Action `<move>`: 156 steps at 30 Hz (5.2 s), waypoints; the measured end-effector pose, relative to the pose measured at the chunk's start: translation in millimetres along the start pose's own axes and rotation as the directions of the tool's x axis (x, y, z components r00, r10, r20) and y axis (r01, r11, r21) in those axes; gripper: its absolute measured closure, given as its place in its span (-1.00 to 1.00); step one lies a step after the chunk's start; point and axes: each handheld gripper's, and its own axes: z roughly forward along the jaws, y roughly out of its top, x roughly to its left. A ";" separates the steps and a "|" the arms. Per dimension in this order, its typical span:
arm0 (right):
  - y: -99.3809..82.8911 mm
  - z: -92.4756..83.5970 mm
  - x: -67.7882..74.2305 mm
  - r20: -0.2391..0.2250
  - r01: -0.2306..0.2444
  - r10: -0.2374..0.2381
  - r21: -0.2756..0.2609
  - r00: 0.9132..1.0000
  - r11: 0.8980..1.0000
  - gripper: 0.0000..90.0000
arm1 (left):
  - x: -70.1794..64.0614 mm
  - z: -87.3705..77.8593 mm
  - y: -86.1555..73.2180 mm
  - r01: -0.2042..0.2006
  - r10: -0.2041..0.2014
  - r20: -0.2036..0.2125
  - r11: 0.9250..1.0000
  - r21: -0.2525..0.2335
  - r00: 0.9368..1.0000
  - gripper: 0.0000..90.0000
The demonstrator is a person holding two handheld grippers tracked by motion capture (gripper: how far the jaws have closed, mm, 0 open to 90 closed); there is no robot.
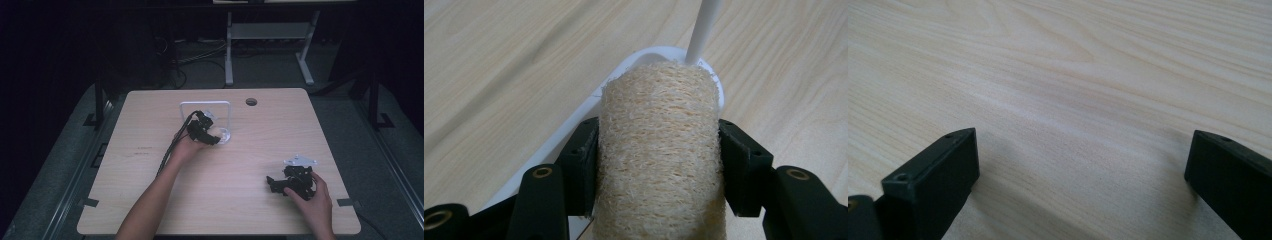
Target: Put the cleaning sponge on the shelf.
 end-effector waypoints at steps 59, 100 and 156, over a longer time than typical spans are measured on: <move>0.0 0.1 -0.1 -0.002 0.003 -0.003 -0.001 1.000 1.000 -0.99 | -23.8 -26.1 -32.7 0.023 -0.022 0.102 1.000 -0.008 0.994 1.00; 0.0 0.1 0.0 -0.002 0.002 -0.002 -0.001 1.000 1.000 -0.99 | 13.3 -33.7 -51.2 0.108 -0.108 -0.040 0.994 0.016 0.993 1.00; 0.3 0.3 -0.1 -0.002 0.005 -0.005 -0.001 1.000 1.000 -0.99 | -29.5 -115.1 -142.8 0.133 -0.146 -0.100 0.983 -0.129 0.984 -0.66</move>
